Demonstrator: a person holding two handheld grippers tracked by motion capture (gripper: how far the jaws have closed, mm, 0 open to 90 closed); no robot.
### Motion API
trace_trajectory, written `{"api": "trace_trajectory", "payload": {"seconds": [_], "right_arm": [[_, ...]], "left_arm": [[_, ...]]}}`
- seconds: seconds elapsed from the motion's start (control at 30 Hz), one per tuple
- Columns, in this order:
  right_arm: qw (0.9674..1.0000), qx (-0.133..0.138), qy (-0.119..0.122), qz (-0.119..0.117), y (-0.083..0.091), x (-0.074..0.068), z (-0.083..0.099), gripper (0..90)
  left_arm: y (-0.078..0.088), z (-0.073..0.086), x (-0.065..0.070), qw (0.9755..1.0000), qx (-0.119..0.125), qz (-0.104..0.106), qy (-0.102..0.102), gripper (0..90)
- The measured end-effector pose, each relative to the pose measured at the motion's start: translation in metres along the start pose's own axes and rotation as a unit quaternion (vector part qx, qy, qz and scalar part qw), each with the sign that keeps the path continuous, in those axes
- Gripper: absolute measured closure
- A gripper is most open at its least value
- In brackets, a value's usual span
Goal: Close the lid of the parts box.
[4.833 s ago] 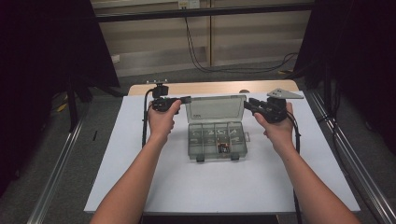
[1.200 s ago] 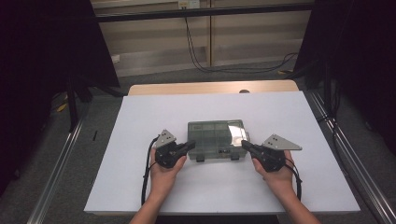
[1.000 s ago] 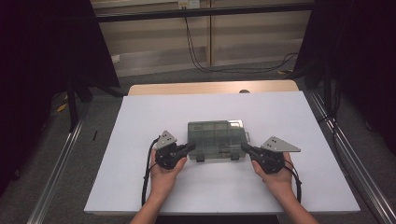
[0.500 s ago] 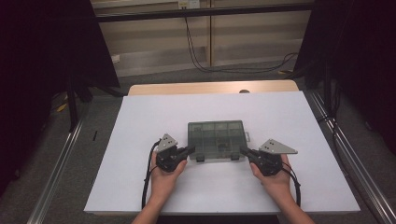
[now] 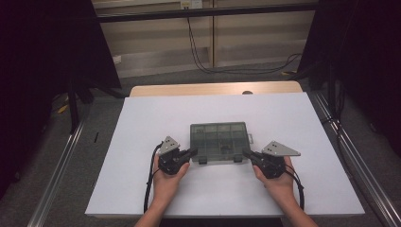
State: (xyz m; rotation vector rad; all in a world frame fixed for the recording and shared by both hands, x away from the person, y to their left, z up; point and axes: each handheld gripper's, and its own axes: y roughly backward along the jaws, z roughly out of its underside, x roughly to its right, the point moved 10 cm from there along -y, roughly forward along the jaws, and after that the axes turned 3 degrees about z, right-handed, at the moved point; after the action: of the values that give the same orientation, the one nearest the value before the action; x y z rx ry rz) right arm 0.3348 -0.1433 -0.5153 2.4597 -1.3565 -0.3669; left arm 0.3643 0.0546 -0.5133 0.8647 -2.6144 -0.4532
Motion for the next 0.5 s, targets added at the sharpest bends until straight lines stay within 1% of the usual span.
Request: {"api": "trace_trajectory", "payload": {"seconds": [0.03, 0.07, 0.13, 0.2, 0.23, 0.27, 0.33, 0.37, 0.4, 0.47, 0.5], "right_arm": [[1.0, 0.002, 0.002, -0.004, 0.001, -0.001, -0.001, 90.0], [1.0, 0.008, -0.002, -0.003, 0.002, -0.001, -0.002, 89.4], [0.9999, 0.015, -0.002, -0.004, 0.005, 0.001, -0.005, 80.9], [0.9997, 0.024, -0.007, -0.005, 0.009, 0.004, -0.009, 74.3], [0.9996, 0.029, -0.005, -0.004, 0.012, 0.005, -0.011, 69.2], [0.9993, 0.036, -0.007, -0.004, 0.014, 0.007, -0.013, 64.5], [0.9991, 0.041, -0.007, -0.006, 0.019, 0.009, -0.015, 51.7], [0.9991, 0.043, -0.005, 0.004, 0.021, 0.012, -0.016, 45.7], [0.9989, 0.045, -0.004, 0.007, 0.023, 0.015, -0.017, 37.8], [0.9988, 0.044, -0.008, 0.018, 0.027, 0.021, -0.017, 15.6], [0.9986, 0.045, -0.012, 0.027, 0.029, 0.023, -0.018, 4.2]], "left_arm": [[0.0, 0.0, 0.0, 1.0, 0.001, -0.001, 0.001, 90.0], [0.0, 0.0, 0.0, 1.0, 0.001, -0.001, 0.001, 90.0], [0.0, 0.0, 0.0, 1.0, 0.001, 0.0, 0.002, 90.0], [0.0, 0.0, 0.0, 1.0, 0.001, 0.0, 0.001, 90.0], [0.0, 0.0, 0.0, 1.0, 0.001, 0.0, 0.001, 90.0], [0.0, 0.0, 0.0, 1.0, 0.001, 0.0, 0.0, 90.0], [0.0, 0.0, 0.0, 1.0, 0.001, 0.002, 0.001, 90.0], [0.0, 0.0, 0.001, 1.0, 0.001, 0.004, 0.0, 90.0], [0.0, 0.0, 0.0, 1.0, 0.0, 0.0, 0.001, 90.0], [0.0, 0.0, 0.0, 1.0, 0.001, 0.0, 0.003, 90.0], [0.0, 0.0, 0.001, 1.0, 0.001, 0.005, 0.003, 90.0]]}}
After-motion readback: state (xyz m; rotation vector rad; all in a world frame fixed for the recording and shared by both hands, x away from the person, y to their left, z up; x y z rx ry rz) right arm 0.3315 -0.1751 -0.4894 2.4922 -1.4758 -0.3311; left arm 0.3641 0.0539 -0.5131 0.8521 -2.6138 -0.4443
